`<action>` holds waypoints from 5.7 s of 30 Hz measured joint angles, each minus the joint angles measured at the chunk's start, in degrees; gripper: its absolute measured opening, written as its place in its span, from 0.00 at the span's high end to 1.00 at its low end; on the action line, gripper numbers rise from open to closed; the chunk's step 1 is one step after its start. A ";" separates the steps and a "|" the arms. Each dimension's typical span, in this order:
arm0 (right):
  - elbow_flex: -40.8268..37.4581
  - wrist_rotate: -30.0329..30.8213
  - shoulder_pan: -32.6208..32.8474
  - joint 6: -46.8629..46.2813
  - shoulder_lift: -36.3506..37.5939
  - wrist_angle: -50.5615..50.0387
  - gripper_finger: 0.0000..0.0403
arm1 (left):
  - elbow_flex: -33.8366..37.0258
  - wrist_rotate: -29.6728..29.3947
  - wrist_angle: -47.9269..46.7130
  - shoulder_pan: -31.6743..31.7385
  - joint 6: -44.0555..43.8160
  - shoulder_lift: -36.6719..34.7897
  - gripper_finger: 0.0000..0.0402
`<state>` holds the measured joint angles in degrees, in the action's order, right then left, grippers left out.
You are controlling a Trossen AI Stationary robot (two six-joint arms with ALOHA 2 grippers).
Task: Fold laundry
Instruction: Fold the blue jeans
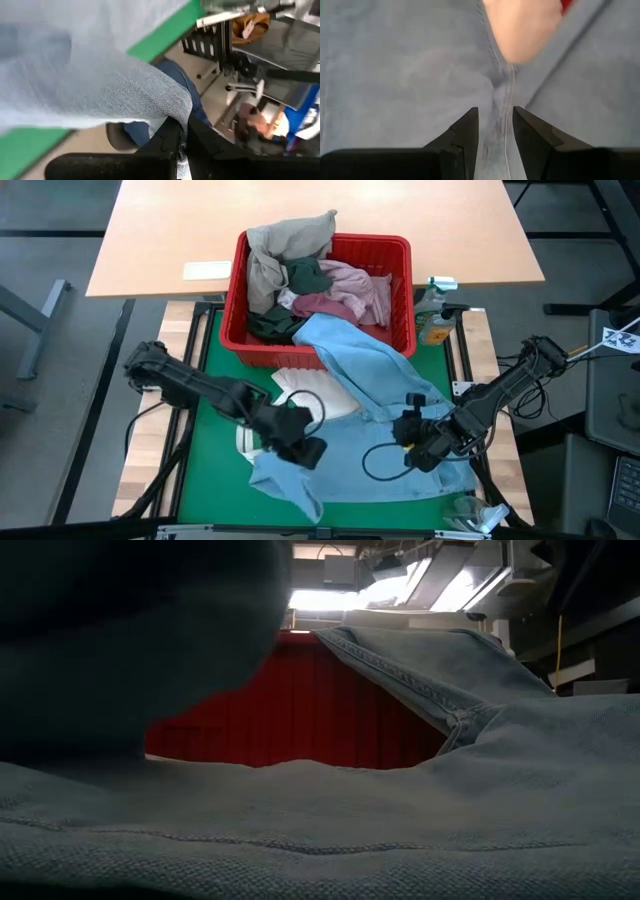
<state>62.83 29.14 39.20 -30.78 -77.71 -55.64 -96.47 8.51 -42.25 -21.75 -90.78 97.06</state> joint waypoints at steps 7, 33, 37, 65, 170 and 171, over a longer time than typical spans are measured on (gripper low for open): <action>0.00 -0.23 -1.29 10.03 0.00 17.20 0.70 | 0.00 -0.51 -0.11 6.50 8.28 0.69 0.96; 0.00 -24.84 -14.86 2.59 -3.78 42.74 0.63 | 0.00 -1.93 -0.14 12.47 18.78 0.69 0.96; 0.00 -25.26 -14.86 2.65 -4.70 42.72 0.53 | 0.00 -2.12 -0.13 12.47 19.62 0.69 0.96; 0.00 -20.83 -14.84 6.56 -9.42 44.99 0.35 | 0.02 -3.37 -0.12 12.25 20.89 0.69 0.96; 4.66 -5.72 -12.66 8.80 -12.76 45.33 0.98 | 30.25 -23.15 -9.34 -15.05 27.05 0.82 0.81; 4.66 -5.73 -12.96 8.80 -12.78 45.33 0.98 | 30.25 -23.04 -9.36 -15.20 26.26 0.82 0.86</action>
<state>67.48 23.41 26.24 -21.98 -90.50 -10.31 -66.22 -14.53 -51.61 -36.95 -64.52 97.89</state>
